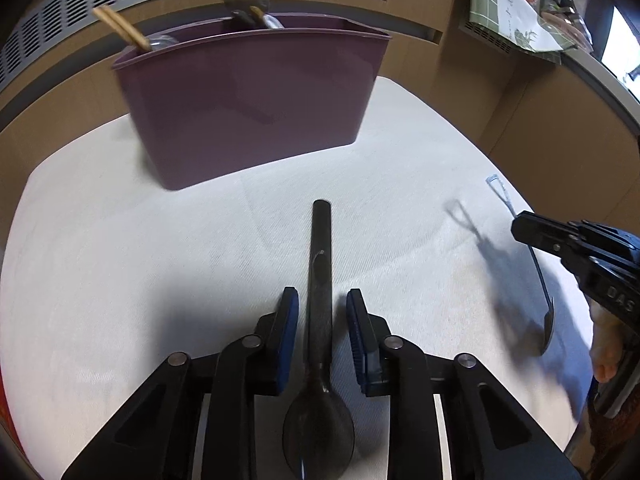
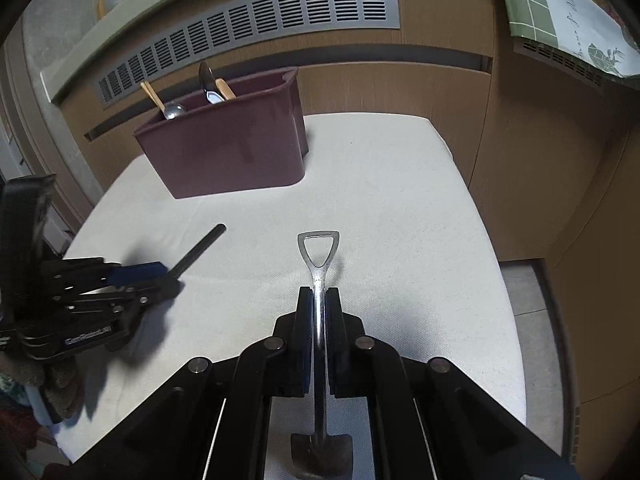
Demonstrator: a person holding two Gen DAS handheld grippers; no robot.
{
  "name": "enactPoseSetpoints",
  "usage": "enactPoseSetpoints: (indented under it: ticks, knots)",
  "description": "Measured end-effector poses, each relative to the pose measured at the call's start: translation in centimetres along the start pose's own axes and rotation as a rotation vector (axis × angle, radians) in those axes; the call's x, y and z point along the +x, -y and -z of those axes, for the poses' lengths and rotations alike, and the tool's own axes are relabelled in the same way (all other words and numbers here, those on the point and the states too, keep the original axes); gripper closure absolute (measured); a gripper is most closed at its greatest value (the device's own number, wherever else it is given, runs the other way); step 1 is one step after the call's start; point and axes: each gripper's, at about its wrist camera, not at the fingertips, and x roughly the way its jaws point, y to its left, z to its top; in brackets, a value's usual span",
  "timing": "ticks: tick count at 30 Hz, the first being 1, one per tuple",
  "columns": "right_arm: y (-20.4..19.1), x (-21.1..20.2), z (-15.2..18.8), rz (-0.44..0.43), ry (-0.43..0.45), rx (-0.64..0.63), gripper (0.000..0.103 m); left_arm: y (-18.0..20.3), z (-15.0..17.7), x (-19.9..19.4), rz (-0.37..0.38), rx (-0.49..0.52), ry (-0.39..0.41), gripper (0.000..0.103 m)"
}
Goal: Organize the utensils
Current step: 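Lift the shovel and dark-handled spoon toward the caddy with both tools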
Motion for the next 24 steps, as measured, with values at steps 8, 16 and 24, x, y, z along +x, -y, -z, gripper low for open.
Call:
enactPoseSetpoints:
  ticks: [8, 16, 24]
  knots:
    - [0.0, -0.6, -0.1, -0.005, 0.027, 0.03, 0.098, 1.8, -2.5, 1.6, -0.04, 0.129, -0.062, 0.091]
    - [-0.9, -2.5, -0.2, -0.024, 0.074, 0.013, 0.098, 0.4, -1.9, -5.4, 0.067, -0.038, 0.151, 0.091]
    - [-2.7, -3.8, -0.9, -0.032, 0.116, -0.029, 0.098, -0.7, -0.6, -11.0, 0.141, -0.169, 0.314, 0.091]
